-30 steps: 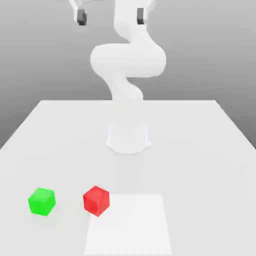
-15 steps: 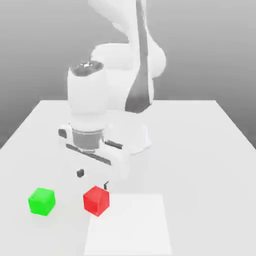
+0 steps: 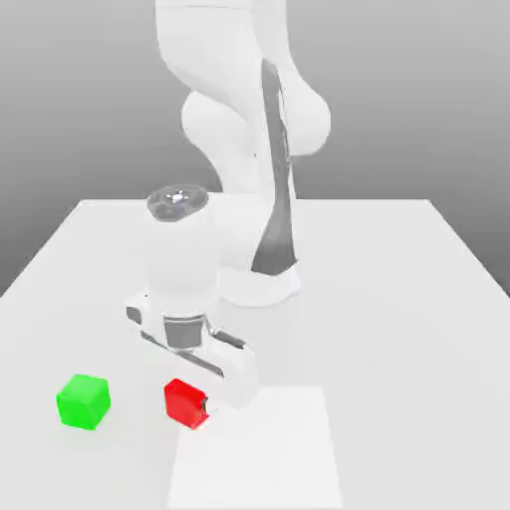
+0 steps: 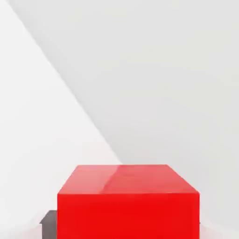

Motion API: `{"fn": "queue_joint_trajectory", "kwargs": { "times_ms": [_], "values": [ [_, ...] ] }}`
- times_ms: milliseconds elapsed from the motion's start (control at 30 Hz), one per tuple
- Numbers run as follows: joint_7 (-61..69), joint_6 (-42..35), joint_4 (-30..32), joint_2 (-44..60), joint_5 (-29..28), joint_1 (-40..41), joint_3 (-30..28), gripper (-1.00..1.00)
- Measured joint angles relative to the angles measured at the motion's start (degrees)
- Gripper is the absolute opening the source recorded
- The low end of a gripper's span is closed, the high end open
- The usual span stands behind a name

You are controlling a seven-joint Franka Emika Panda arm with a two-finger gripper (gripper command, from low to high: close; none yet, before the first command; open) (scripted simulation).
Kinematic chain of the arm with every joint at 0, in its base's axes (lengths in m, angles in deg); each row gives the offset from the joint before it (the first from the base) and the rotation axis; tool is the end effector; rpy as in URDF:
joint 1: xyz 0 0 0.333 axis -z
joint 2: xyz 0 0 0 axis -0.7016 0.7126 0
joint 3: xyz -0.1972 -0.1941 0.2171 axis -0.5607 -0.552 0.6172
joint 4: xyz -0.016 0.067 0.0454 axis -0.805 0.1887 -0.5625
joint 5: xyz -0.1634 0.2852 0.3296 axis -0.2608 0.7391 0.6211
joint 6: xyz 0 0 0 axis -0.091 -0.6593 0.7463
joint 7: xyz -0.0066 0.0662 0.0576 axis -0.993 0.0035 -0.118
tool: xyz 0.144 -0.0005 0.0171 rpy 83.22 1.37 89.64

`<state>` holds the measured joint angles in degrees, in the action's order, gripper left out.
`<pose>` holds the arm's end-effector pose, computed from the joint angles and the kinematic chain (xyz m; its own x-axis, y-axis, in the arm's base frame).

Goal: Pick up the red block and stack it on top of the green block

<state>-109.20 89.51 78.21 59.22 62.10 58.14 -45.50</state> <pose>0.3761 -0.0901 0.0938 0.1703 -0.9854 -0.0001 -0.9854 -0.1703 -0.0020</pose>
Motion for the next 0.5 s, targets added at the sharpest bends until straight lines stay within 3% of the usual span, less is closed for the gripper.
{"fn": "queue_joint_trajectory", "kwargs": {
  "times_ms": [167, 500],
  "values": [
    [-1.4, -7.8, 0.8, -8.5, -0.2, -0.1, -0.7, -1.0],
    [-17.8, -14.5, -5.3, -9.2, -0.6, 10.1, -6.1, -1.0]
  ]
}}
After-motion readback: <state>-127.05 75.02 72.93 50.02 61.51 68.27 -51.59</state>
